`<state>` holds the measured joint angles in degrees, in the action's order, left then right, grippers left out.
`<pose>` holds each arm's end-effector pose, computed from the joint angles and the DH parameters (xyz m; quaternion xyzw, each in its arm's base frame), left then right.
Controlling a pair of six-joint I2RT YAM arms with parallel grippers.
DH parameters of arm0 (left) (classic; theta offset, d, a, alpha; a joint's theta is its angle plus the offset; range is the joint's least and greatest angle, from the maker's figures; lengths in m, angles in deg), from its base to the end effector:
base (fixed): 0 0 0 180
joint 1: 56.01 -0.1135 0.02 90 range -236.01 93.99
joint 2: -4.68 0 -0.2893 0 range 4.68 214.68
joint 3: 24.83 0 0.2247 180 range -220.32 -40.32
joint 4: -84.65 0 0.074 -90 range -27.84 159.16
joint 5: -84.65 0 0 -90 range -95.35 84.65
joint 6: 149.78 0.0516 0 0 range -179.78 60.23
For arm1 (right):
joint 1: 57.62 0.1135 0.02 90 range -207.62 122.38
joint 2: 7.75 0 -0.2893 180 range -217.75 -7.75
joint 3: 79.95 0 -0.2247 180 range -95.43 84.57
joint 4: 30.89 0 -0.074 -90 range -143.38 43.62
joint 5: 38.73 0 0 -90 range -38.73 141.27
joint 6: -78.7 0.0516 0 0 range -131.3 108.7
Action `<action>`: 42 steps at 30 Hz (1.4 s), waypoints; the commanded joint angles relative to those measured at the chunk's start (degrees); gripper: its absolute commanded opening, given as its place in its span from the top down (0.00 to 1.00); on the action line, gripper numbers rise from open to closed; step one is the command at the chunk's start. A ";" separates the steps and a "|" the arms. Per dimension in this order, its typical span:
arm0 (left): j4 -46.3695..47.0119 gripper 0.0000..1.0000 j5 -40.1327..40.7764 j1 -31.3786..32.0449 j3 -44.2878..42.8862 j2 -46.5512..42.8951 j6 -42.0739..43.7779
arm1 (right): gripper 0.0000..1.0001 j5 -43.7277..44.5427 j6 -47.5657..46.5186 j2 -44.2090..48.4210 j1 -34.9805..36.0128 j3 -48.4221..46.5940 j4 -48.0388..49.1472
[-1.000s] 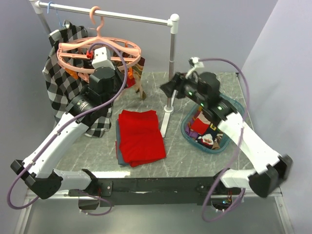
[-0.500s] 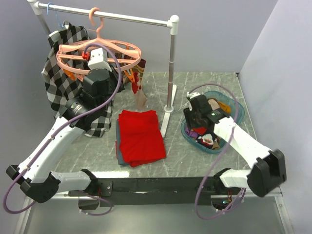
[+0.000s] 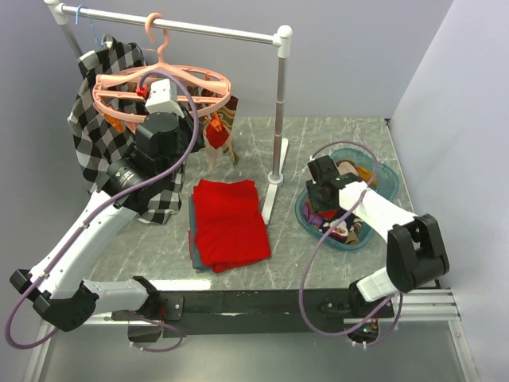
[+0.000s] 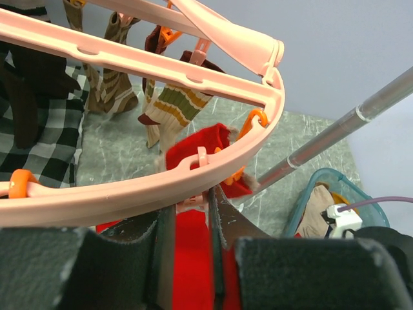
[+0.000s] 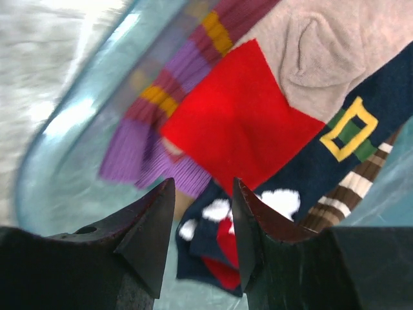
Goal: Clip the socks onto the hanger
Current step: Open the clamp at the hanger, then pick up the sock from the bin.
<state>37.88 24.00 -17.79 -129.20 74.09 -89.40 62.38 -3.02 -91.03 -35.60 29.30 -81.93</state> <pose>0.1876 -0.1155 0.4887 -0.1030 0.7606 -0.1773 0.6159 0.2457 0.0886 0.2405 -0.0939 0.9646 -0.0315 0.2443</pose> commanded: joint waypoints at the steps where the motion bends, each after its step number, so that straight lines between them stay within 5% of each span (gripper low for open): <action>1: 0.00 0.96 -0.34 -0.07 -1.12 -1.47 0.89 | 0.52 0.66 0.43 -3.46 -1.63 1.12 4.96; 6: -0.70 0.97 0.01 -0.07 -1.47 -1.12 1.24 | 0.54 0.58 -0.01 -8.11 -3.47 2.18 7.85; 11: -1.23 0.97 0.19 -0.07 -1.82 -0.94 1.33 | 0.92 -0.48 0.42 -8.92 -4.35 1.65 6.99; 14: -1.49 0.97 0.98 -0.07 -1.56 -1.38 1.59 | 1.00 -0.74 2.00 -5.76 -4.27 1.91 6.37; 23: -1.93 0.96 1.77 -0.07 -1.56 -2.43 1.33 | 1.00 -2.94 6.40 8.91 -4.35 0.16 1.72; 33: -2.29 0.96 -0.60 -0.07 -1.47 -3.22 0.10 | 1.00 -12.48 7.02 14.20 -4.44 1.30 1.00; 42: -2.37 0.96 -1.92 0.02 0.02 -4.37 -0.78 | 0.68 -3.04 6.32 7.36 -5.67 1.22 3.65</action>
<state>34.97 23.80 -17.81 -129.16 71.62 -89.42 53.55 4.25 -80.08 -40.65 32.39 -79.83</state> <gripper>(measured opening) 0.237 0.287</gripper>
